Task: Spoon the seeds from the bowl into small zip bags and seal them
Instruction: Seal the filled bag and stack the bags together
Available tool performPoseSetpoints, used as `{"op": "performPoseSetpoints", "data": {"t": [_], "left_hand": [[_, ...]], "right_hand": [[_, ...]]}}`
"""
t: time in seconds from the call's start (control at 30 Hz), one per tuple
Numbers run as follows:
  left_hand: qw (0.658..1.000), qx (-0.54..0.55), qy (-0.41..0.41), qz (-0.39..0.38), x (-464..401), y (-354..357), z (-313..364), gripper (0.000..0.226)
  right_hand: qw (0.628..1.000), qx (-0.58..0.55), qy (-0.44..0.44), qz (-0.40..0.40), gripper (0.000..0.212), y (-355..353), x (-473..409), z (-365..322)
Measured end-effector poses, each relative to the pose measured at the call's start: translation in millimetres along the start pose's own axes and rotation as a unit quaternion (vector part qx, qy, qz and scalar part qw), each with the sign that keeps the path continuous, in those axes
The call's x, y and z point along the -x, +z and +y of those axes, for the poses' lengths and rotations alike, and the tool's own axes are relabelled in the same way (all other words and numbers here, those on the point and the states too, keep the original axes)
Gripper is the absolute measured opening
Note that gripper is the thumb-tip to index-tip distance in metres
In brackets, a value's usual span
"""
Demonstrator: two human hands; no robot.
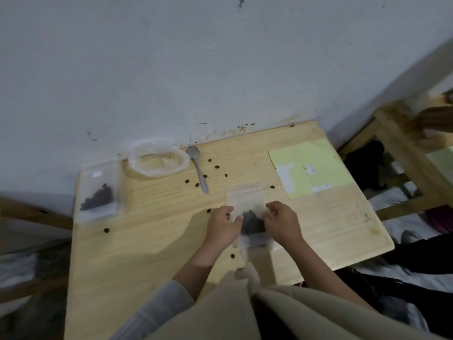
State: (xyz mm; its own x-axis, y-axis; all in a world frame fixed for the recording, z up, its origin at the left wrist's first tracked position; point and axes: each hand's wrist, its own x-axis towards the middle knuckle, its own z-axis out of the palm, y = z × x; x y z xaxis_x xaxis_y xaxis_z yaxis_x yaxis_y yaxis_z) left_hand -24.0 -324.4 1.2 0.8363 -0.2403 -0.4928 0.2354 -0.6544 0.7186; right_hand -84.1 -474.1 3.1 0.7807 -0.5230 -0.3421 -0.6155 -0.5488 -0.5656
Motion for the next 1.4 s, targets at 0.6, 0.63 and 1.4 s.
{"op": "performPoseSetpoints", "data": {"t": [0.6,0.63,1.4], "left_hand": [[0.975,0.207,0.044,0.062,-10.8,-11.4,54.0,0.041],[0.974,0.212,0.044,0.061,-12.6,-11.8,56.1,0.043],[0.966,0.242,0.086,0.013,-17.4,-12.2,70.9,0.056]], "right_hand": [[0.981,-0.107,0.005,0.163,0.027,-73.4,-94.5,43.1],[0.979,-0.094,0.028,0.178,0.029,-81.4,-106.3,51.2],[0.939,-0.316,0.005,0.138,0.011,-112.8,-100.9,7.0]]}}
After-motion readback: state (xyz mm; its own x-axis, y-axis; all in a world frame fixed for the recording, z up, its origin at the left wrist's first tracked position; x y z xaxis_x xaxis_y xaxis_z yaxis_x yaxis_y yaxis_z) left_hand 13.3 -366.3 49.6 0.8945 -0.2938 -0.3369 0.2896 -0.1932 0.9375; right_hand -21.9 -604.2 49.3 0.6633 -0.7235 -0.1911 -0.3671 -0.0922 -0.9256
